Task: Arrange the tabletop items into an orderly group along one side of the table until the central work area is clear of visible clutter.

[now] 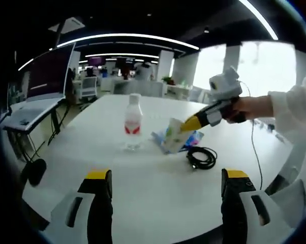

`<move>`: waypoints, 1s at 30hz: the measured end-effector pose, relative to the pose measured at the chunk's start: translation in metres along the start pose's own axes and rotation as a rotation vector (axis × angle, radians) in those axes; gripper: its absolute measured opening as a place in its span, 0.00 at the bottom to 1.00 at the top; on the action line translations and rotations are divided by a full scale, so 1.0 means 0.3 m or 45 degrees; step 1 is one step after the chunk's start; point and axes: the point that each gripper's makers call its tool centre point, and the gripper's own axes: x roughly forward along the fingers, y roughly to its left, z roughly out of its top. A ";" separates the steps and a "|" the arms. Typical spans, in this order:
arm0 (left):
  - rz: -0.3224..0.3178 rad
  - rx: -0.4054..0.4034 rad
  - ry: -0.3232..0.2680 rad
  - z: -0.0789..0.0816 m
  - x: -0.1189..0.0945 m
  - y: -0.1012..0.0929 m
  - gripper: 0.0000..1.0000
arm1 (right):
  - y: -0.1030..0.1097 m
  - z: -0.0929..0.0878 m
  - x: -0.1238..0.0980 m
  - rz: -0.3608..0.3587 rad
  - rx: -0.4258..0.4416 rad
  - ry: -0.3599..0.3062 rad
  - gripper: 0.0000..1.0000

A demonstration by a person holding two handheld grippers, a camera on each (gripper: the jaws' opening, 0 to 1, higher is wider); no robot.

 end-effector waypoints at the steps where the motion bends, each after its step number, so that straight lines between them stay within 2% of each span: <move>1: 0.001 -0.002 -0.001 -0.001 0.001 0.002 0.86 | 0.005 -0.004 0.005 0.004 -0.021 0.016 0.00; 8: 0.004 -0.012 0.000 -0.003 0.001 0.006 0.85 | 0.011 -0.016 0.049 0.027 -0.084 0.078 0.00; 14: 0.002 -0.022 0.004 -0.008 0.003 0.007 0.85 | 0.023 -0.040 0.081 0.035 -0.187 0.167 0.00; 30: -0.004 -0.042 0.020 -0.019 0.005 0.007 0.85 | 0.063 -0.076 0.127 0.053 -0.267 0.239 0.00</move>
